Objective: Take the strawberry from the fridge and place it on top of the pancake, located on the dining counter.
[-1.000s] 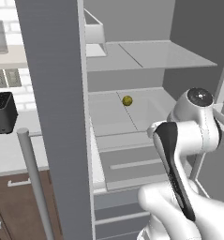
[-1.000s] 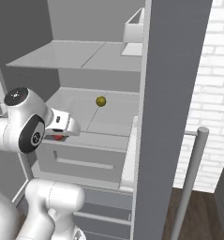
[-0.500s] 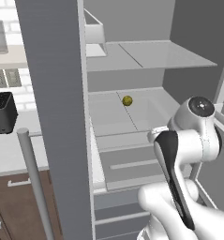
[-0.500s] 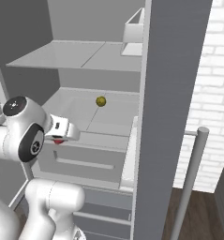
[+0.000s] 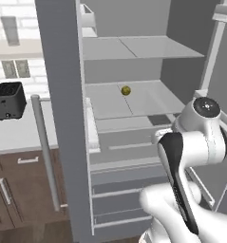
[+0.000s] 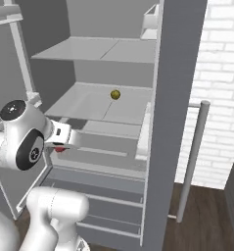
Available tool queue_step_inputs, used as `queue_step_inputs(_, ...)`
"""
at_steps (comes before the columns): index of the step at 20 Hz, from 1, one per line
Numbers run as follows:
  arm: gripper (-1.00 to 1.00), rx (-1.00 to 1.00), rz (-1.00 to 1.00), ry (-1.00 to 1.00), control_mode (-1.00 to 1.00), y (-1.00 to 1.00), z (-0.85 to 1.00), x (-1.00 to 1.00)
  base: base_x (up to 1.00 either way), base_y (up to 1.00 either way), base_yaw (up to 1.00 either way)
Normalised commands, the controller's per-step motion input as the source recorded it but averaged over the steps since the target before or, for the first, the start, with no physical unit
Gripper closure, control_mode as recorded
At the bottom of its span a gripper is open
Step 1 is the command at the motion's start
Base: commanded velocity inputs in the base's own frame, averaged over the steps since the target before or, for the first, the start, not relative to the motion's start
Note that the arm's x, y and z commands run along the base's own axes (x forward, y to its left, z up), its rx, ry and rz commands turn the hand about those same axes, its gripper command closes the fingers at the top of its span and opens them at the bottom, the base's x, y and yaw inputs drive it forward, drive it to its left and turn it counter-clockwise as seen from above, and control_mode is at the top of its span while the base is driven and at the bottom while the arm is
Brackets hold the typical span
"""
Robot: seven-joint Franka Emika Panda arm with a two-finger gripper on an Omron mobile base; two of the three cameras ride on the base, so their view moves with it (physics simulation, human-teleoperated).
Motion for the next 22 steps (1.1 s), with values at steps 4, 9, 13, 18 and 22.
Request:
queue_step_inputs(4,1.00,0.00,0.00,0.00,1.00,0.00,0.00,0.00,-0.99,0.00,0.43)
queue_step_inputs(9,1.00,0.00,0.00,0.00,1.00,0.00,0.00,0.00,-0.98,0.00,0.71)
queue_step_inputs(13,1.00,0.00,0.00,0.00,1.00,0.00,0.00,0.00,-0.92,-0.40,0.82)
queue_step_inputs(18,1.00,0.00,0.00,0.00,1.00,0.00,0.00,0.00,-0.75,-0.54,0.89)
queue_step_inputs(22,1.00,0.00,0.00,0.00,1.00,0.00,0.00,0.00,-0.85,-0.38,0.86)
